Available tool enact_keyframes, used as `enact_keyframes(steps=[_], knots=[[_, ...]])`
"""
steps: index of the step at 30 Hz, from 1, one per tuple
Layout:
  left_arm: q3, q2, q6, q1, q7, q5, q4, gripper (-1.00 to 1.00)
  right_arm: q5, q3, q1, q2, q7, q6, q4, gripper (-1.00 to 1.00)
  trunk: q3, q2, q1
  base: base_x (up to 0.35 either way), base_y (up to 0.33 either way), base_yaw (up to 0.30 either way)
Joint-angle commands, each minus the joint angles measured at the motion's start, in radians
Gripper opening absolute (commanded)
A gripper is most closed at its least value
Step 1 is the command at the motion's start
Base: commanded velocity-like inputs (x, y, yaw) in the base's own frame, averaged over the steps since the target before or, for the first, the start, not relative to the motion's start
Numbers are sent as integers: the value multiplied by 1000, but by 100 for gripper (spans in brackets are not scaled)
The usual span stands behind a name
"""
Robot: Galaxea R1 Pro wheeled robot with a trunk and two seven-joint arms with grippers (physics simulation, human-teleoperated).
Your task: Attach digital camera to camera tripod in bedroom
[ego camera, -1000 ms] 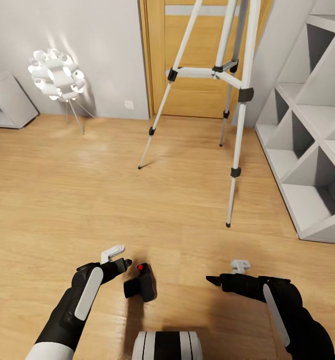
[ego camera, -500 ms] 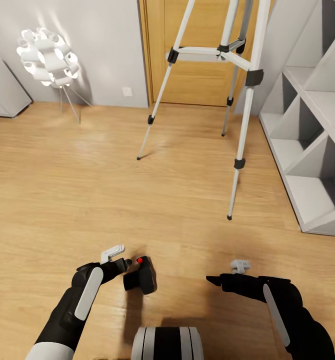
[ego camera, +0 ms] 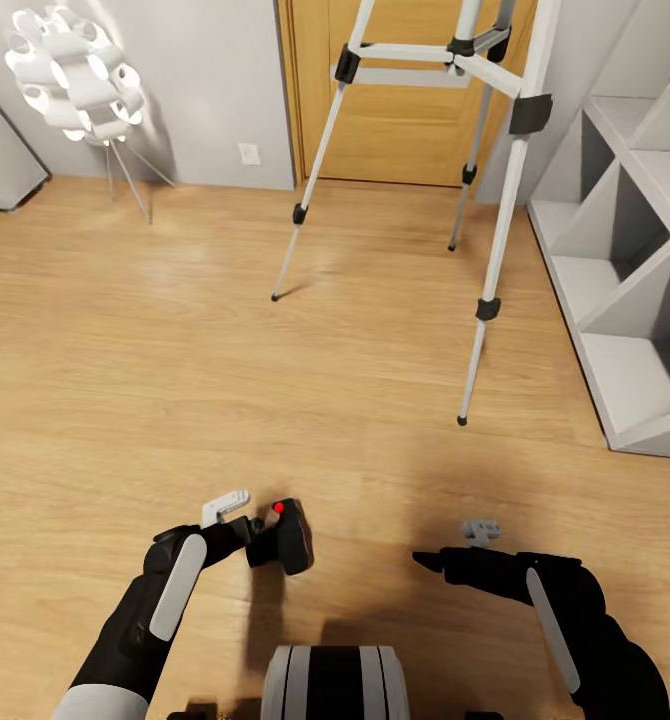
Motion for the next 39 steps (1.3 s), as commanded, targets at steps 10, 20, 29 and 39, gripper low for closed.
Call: enact_keyframes(steps=[10,20,29,39], knots=[[1,-1,3,0,8,9,-1,100,-5,-1,0,1,1,7,-1,100,-1,0,0,0,0,0],[1,-3,3,0,8,7,-2,100,-1,-1,0,1,1,7,-1,100,-1,0,0,0,0,0],[-1,-3,3,0,10,6,-3,100,0,-1,0,1,0,7,-1,100,-1,0,0,0,0,0],[-2,-3,5,0,10,6,-3,100,2,0,0,0,2,7,-16,100,-1,0,0,0,0,0]])
